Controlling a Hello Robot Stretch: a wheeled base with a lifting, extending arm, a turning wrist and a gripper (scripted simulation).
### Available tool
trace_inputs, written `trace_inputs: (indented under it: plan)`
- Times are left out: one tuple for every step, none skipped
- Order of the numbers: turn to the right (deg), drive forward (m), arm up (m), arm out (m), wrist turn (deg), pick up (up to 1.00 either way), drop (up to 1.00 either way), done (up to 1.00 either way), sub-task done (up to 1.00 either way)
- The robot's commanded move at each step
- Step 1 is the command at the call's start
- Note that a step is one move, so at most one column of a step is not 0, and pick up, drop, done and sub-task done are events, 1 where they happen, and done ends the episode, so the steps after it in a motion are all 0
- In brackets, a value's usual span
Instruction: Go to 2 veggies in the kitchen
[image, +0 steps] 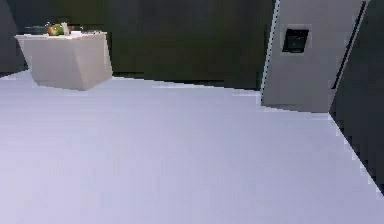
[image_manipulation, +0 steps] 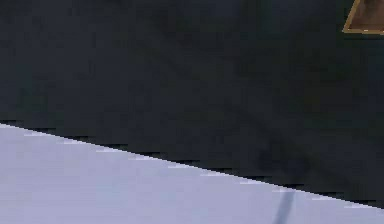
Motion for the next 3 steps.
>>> trace_inputs:
  plan:
    - [0.0, 0.80, 0.00, 0.00, 0.0, 0.00, 0.00, 0.00, 0.00]
    - [-36.0, 0.00, 0.00, 0.00, 0.0, 0.00, 0.00, 0.00, 0.00]
    - [0.0, 1.00, 0.00, 0.00, 0.0, 0.00, 0.00, 0.00, 0.00]
